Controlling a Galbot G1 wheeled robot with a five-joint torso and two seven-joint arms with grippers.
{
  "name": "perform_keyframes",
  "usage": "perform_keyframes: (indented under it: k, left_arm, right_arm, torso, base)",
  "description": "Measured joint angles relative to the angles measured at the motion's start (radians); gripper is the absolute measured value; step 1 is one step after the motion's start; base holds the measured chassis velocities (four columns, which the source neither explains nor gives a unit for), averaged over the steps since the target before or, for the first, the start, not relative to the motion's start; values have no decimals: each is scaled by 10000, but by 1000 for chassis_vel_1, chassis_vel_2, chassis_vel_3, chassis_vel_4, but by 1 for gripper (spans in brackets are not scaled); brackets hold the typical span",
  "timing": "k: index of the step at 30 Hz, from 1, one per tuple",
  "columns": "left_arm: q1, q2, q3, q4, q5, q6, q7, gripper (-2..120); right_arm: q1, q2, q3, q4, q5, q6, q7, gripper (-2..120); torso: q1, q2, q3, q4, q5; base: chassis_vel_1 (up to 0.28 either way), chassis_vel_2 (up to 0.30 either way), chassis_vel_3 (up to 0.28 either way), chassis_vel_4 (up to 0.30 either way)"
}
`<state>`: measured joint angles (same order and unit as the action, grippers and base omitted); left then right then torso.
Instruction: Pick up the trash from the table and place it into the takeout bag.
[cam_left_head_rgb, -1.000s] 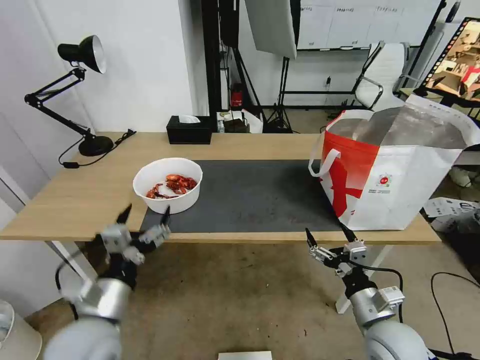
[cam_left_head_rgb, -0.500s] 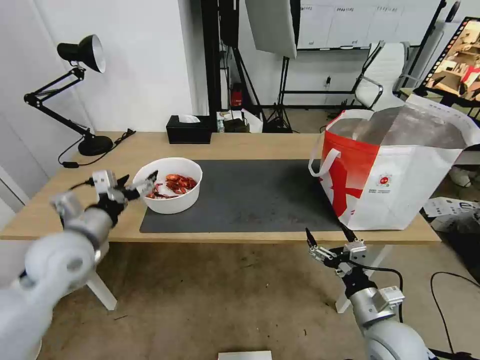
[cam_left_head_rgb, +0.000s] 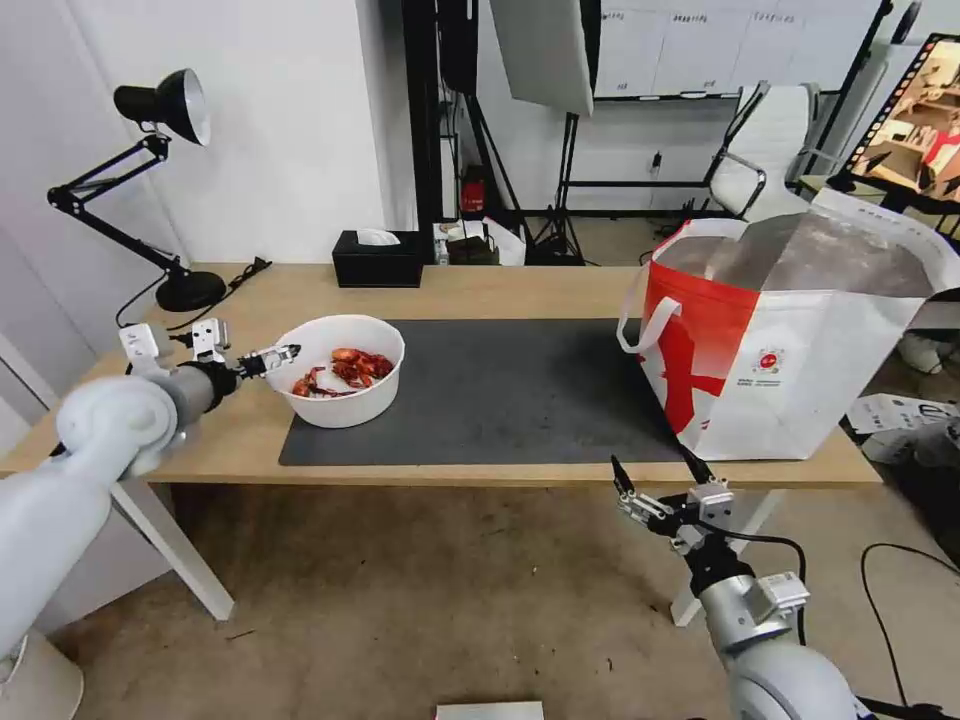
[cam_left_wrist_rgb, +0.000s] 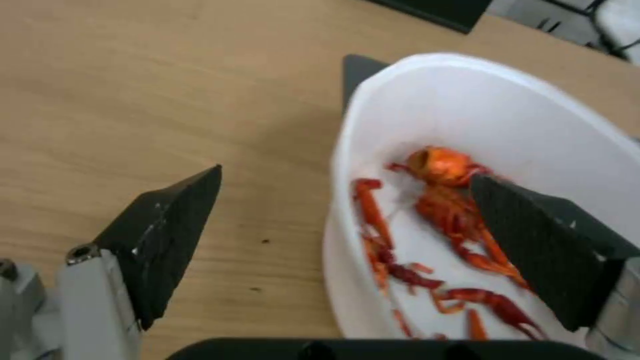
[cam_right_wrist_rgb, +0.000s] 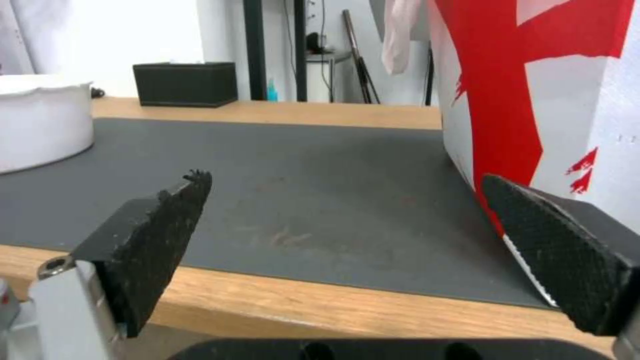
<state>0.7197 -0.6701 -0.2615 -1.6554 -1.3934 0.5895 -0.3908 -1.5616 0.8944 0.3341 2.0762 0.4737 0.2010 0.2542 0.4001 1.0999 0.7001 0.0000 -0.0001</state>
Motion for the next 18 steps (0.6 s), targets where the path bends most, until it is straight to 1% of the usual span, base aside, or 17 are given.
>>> perform_keyframes:
  k: [3,4,6,13,16,17,18]
  left_arm:
    - [-212,-92,106,239,-489,456,-144,100]
    - [-212,-92,106,239,-489,456,-144,100]
    - [-354,-151,108,338,-823,760,-322,100]
    - [-614,-242,269,521,-1215,1018,-704,100]
    - [-674,-273,331,576,-1246,1033,-827,97]
    - [-728,-313,396,642,-1244,1034,-891,89]
    - [-771,-347,448,696,-1237,1019,-931,85]
  right_arm:
    - [0,0,0,0,0,0,0,100]
    - [0,0,0,0,0,0,0,100]
    - [0,1,0,0,0,0,0,100]
    - [0,0,0,0,0,0,0,100]
    - [0,0,0,0,0,0,0,100]
    - [0,0,0,0,0,0,0,100]
    - [0,0,0,-1,0,0,0,100]
  torso:
    - [0,0,0,1,-1]
    - [0,0,0,1,-1]
    - [-1,0,-1,-1,2]
    - [-1,0,-1,0,1]
    - [-1,0,-1,-1,1]
    - [-1,0,0,0,1]
    - [-1,0,0,0,0]
  base:
    - [0,0,0,0]
    - [0,0,0,0]
    - [0,0,0,0]
    - [0,0,0,0]
    - [0,0,0,0]
    - [0,0,0,0]
    - [0,0,0,0]
